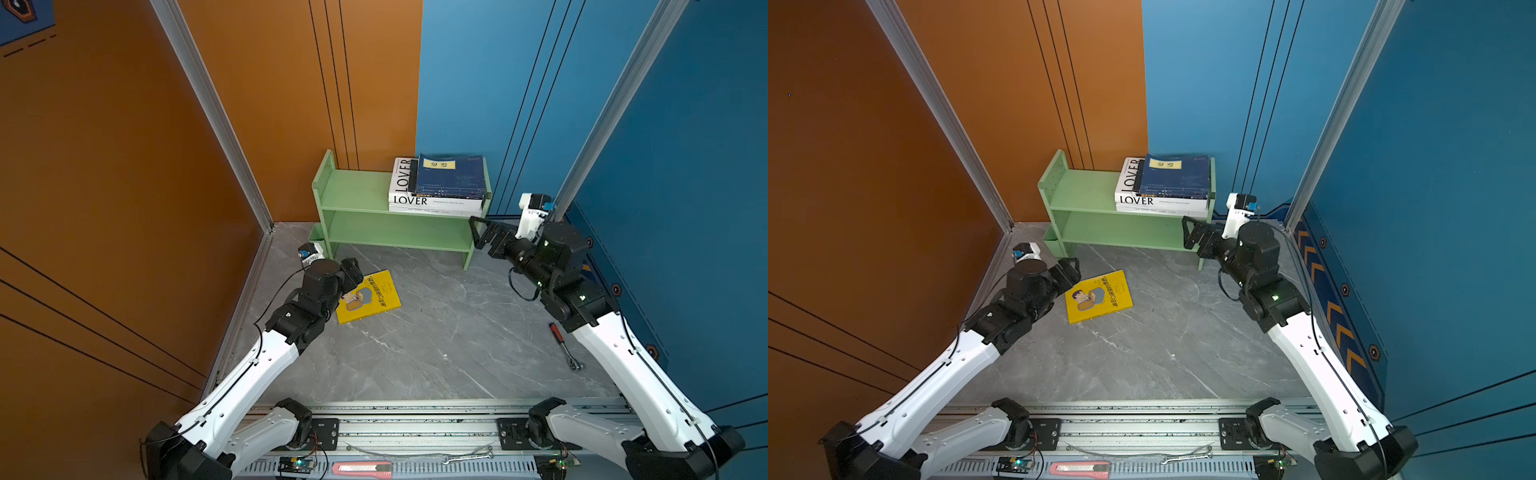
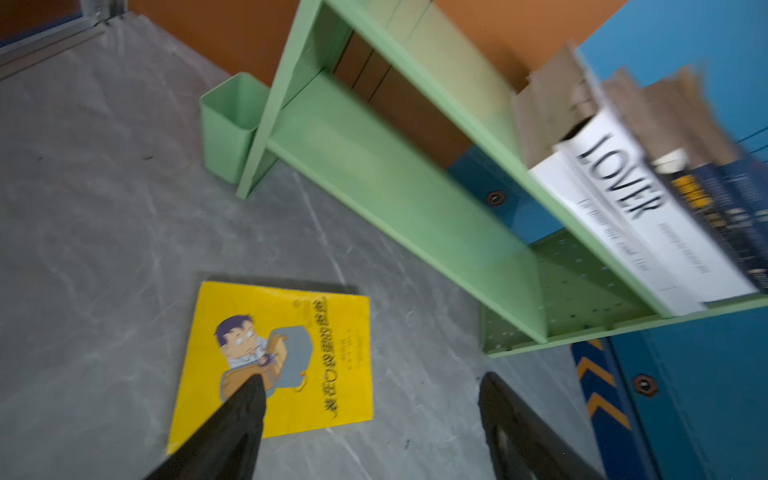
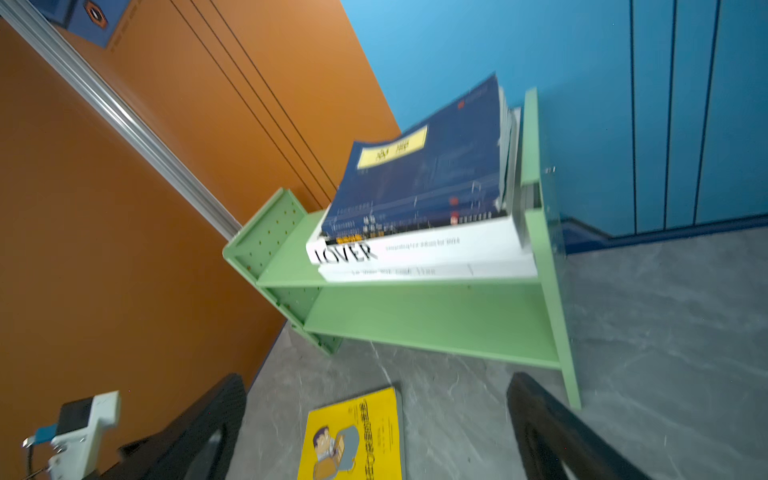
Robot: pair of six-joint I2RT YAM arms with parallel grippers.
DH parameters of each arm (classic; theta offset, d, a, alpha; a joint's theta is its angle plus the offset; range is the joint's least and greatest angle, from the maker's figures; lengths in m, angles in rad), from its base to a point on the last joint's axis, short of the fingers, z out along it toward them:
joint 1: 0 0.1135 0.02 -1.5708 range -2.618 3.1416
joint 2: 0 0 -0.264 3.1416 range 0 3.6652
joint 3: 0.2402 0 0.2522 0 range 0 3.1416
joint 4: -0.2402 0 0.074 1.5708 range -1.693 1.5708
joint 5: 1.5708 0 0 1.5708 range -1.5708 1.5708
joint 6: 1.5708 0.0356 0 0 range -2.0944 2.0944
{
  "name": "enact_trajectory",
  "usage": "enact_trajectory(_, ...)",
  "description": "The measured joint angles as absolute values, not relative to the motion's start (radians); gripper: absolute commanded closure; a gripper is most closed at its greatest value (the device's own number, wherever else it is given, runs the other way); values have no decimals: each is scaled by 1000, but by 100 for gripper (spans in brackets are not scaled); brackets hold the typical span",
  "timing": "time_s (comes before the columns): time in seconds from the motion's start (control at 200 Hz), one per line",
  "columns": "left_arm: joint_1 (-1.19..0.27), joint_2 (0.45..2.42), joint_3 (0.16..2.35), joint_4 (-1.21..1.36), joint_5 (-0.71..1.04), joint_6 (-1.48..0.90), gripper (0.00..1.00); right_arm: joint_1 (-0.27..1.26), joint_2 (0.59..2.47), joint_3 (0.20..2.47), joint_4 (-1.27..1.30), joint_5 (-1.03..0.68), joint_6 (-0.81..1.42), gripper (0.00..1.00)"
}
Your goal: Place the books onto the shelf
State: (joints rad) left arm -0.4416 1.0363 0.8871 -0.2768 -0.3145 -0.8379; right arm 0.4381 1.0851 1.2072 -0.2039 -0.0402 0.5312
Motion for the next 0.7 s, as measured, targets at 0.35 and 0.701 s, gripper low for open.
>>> enact_trajectory(0.35,-319,1136,722,-236,-230,-940,17,555,1077,981,-226,-13,610,0)
enact_trajectory(0.701,-211,1397,758,-107,-68,-939,17,630,1317,946,-84,17,680,0)
